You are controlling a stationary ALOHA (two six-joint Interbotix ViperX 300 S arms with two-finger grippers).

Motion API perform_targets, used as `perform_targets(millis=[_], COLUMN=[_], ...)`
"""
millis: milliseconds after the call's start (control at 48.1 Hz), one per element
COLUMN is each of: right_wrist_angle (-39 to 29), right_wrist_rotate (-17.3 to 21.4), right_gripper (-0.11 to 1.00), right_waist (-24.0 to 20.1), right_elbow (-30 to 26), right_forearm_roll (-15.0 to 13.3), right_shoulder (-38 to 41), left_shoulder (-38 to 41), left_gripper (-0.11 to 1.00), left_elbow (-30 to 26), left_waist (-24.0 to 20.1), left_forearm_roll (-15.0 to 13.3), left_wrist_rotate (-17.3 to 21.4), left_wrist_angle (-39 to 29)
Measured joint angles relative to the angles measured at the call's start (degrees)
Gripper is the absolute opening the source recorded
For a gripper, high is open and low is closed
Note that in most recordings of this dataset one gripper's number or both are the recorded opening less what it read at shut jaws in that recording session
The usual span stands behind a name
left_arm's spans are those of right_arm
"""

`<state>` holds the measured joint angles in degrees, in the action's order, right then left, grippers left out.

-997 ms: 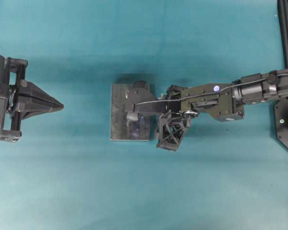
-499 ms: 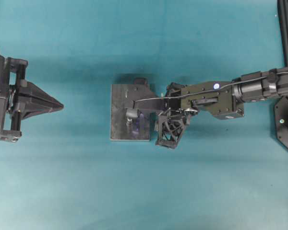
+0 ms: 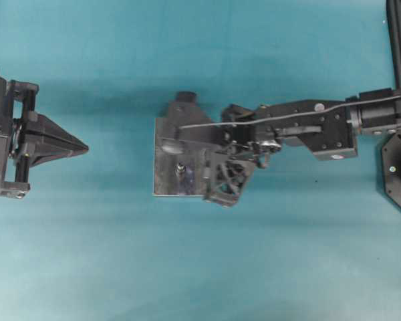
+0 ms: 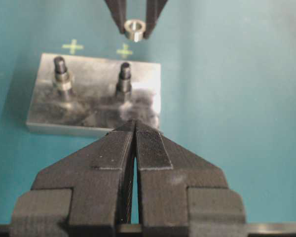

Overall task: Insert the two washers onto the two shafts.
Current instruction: 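Lift and carry the washer over the second steel shaft, then lower the washer down the shaft and open the right gripper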

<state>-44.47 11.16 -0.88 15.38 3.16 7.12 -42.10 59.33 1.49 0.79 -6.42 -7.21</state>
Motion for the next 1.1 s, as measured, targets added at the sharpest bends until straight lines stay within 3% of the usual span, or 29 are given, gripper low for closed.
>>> perform_targets(millis=[332,1101], right_wrist_angle=[-2.37,-4.04], right_wrist_rotate=[-0.09,-0.7], right_gripper=[0.33,0.33], right_waist=[0.0,0.0], right_elbow=[-6.94,-8.7], right_forearm_roll=[-2.37,-2.46], right_shoulder=[5.36,9.32], left_shoulder=[-0.18,-1.49], left_gripper=[0.0,0.0], left_elbow=[0.0,0.62], left_waist=[0.0,0.09], left_forearm_roll=[0.0,0.0], left_wrist_rotate=[0.0,0.0], left_wrist_angle=[0.0,-0.53])
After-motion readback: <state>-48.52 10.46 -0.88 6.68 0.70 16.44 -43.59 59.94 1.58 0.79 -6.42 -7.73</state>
